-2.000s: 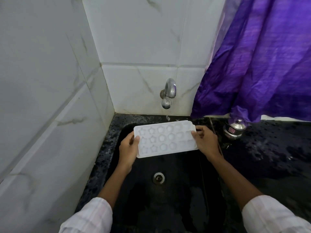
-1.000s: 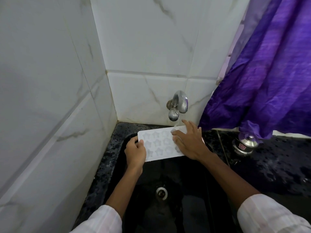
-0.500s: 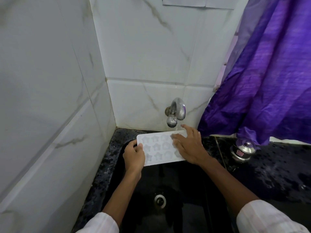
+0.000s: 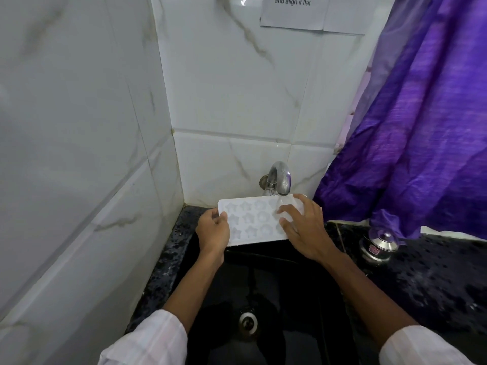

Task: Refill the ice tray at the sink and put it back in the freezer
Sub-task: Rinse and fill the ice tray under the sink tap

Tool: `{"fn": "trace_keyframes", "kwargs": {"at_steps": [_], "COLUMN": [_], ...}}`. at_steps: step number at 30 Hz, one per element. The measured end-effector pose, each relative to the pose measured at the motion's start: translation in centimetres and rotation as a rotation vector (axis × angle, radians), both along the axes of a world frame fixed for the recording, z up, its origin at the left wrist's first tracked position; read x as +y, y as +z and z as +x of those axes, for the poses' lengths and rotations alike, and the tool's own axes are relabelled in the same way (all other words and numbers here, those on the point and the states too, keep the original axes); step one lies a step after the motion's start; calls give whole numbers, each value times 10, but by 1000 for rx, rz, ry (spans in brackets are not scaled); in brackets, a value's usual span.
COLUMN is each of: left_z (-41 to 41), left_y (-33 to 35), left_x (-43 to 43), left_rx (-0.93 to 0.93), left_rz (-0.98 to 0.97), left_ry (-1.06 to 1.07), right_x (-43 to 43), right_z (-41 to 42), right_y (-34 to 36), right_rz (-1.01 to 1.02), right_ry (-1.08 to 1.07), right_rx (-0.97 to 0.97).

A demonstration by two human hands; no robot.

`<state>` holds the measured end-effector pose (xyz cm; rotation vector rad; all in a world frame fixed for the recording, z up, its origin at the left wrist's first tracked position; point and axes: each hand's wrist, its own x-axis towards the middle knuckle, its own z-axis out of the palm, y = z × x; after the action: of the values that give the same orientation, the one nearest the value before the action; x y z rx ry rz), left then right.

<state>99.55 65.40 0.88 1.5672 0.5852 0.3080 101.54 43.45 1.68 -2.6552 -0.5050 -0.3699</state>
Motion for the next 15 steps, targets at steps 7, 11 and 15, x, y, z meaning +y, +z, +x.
{"fn": "trace_keyframes", "kwargs": {"at_steps": [7,11,15], "left_z": [1,0,-1], "left_y": [0,-1,-4], "left_x": [-3,-3,1], "left_rx": [4,18,27], "left_rz": [-40,-43,-54], "left_ry": [14,46,37], "right_x": [1,5,2], "right_z": [-3,-5,-5], "right_y": [6,6,7], "right_rz": [-57,-51,-30], "right_ry": [-42,1,-13], "right_rx": [87,124,123]}}
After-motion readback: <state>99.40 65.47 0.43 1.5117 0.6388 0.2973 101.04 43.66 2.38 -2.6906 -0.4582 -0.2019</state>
